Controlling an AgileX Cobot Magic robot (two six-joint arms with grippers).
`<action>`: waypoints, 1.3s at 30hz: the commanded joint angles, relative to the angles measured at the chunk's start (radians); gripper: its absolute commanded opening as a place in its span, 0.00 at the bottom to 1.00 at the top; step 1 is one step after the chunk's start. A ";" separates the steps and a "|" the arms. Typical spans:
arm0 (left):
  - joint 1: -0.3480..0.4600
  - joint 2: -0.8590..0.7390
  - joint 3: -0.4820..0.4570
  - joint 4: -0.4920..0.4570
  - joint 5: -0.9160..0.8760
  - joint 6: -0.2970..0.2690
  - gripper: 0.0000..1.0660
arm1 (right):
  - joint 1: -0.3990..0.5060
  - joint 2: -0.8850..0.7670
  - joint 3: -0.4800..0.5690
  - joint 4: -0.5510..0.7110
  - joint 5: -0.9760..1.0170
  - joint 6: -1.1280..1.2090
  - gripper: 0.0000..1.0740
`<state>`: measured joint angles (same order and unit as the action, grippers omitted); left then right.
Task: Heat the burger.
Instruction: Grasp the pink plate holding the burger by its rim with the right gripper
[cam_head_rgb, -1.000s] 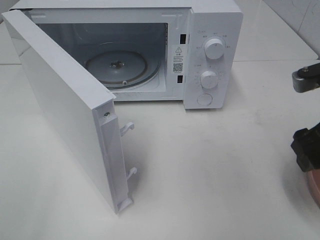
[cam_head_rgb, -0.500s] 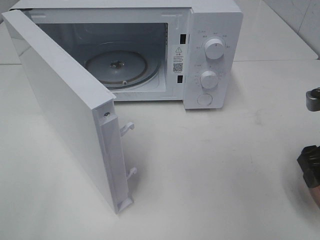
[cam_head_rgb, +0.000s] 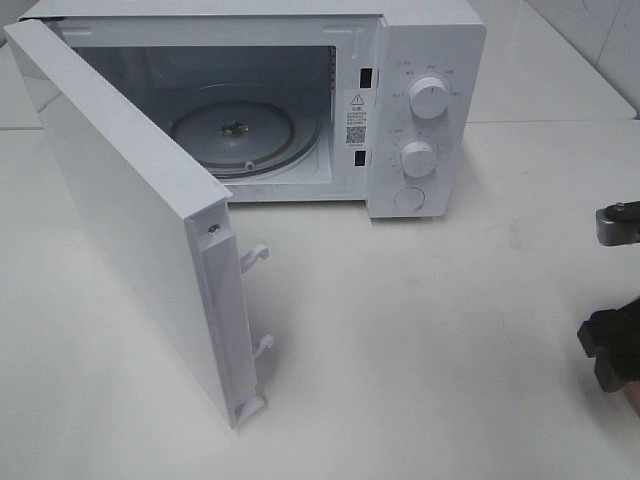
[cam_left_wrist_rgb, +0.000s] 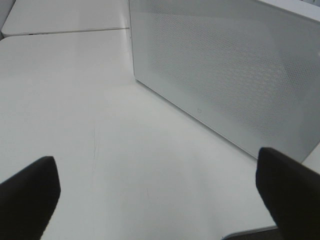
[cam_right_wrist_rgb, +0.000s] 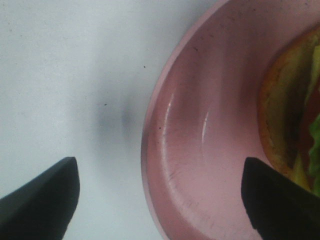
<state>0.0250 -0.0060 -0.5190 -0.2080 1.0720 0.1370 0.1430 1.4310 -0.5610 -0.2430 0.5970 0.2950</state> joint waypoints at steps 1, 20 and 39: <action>-0.003 -0.001 0.002 -0.002 -0.003 0.000 0.94 | -0.003 0.025 0.006 -0.003 -0.026 0.019 0.79; -0.003 -0.001 0.002 -0.002 -0.003 0.000 0.94 | -0.003 0.212 0.006 -0.015 -0.155 0.050 0.75; -0.003 -0.001 0.002 -0.002 -0.003 0.000 0.94 | -0.003 0.215 0.006 -0.088 -0.149 0.121 0.09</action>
<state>0.0250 -0.0060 -0.5190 -0.2080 1.0720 0.1370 0.1410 1.6400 -0.5620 -0.3260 0.4440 0.4140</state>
